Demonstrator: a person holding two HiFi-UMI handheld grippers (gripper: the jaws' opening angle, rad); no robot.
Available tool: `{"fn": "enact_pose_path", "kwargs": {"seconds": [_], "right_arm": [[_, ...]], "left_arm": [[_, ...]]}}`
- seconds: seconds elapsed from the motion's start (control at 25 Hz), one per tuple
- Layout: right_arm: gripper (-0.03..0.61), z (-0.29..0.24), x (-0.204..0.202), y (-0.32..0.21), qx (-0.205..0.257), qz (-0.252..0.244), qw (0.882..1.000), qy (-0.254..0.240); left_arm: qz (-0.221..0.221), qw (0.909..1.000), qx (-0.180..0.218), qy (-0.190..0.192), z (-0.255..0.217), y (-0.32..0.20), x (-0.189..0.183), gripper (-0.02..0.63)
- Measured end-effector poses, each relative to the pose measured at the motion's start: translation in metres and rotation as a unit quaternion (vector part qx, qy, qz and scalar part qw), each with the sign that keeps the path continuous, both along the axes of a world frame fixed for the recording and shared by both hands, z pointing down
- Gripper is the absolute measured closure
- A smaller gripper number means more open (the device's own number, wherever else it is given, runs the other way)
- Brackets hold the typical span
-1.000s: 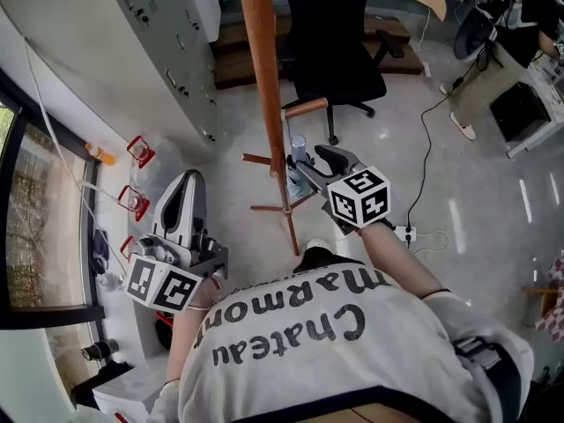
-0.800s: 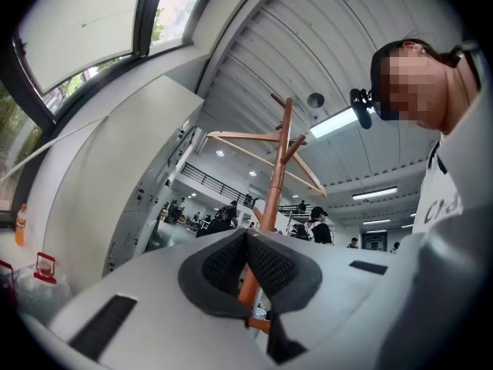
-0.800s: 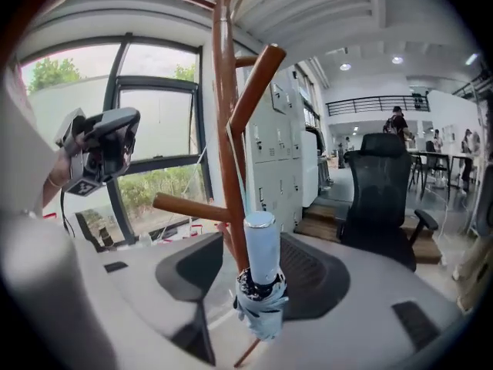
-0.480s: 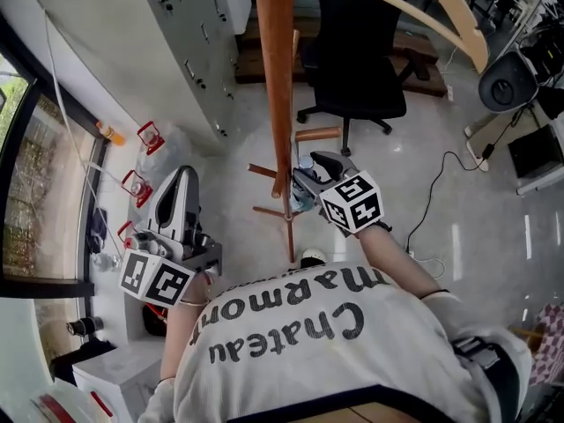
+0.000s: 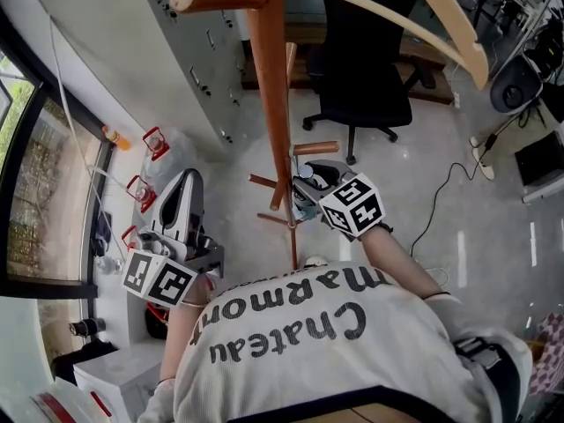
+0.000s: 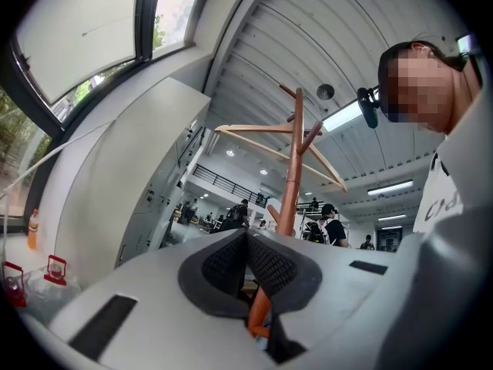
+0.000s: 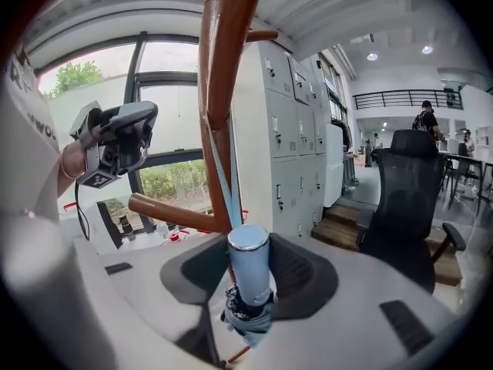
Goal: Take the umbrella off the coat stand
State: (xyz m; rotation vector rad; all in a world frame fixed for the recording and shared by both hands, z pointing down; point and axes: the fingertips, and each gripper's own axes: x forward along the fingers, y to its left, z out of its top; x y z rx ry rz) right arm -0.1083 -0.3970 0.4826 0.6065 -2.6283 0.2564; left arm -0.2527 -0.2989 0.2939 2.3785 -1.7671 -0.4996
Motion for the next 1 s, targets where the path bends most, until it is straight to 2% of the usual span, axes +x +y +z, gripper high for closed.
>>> {"fn": "enact_pose_path", "kwargs": {"seconds": [0.6, 1.0], "right_arm": [[0.411, -0.006, 0.013, -0.001, 0.019, 0.047, 0.998, 0.037], [0.411, -0.035, 0.018, 0.008, 0.042, 0.066, 0.997, 0.0]], "left_arm": [[0.008, 1.0, -0.001, 0.0, 0.001, 0.004, -0.001, 0.591], [0.021, 0.9998, 0.006, 0.003, 0.001, 0.015, -0.001, 0.591]]}}
